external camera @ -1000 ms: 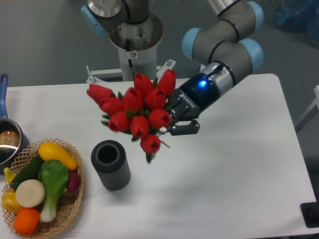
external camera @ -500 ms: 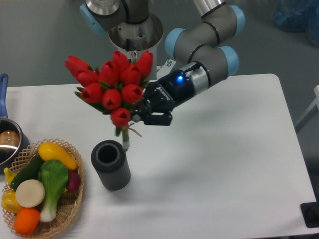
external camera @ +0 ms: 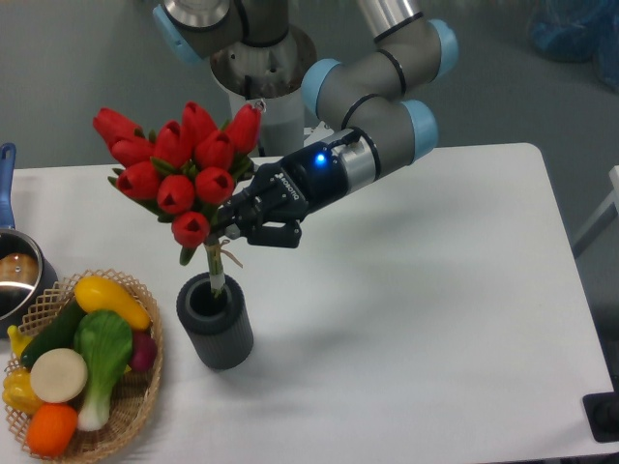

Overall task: Insert the flowers into the vase
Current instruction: 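Position the tulip stems above the vase opening and lower them in, then push the held tulip stems down deeper into the grey vase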

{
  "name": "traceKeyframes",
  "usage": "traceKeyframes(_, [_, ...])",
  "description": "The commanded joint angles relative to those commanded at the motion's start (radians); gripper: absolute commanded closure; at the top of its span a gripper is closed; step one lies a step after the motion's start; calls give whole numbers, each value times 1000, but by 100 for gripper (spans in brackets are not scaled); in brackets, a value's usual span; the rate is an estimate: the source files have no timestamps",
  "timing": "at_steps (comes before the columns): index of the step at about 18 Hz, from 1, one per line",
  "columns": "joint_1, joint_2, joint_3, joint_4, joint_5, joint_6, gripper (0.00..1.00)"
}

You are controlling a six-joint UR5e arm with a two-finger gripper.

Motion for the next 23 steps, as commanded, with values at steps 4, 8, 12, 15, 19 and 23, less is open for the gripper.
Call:
traceKeyframes(4, [-2,-6,-5,0,2,18,88])
traceKeyframes(8, [-6,-23,-9,0,2,42,88])
traceKeyframes(12, [-20,-46,-19,0,3,89,88])
traceKeyframes(15, [-21,-48,-28,0,5,92,88])
traceKeyframes(19, [-21,-60,-43,0,5,121,88])
traceKeyframes(23, [-28,-77,-45,0,5,126,88])
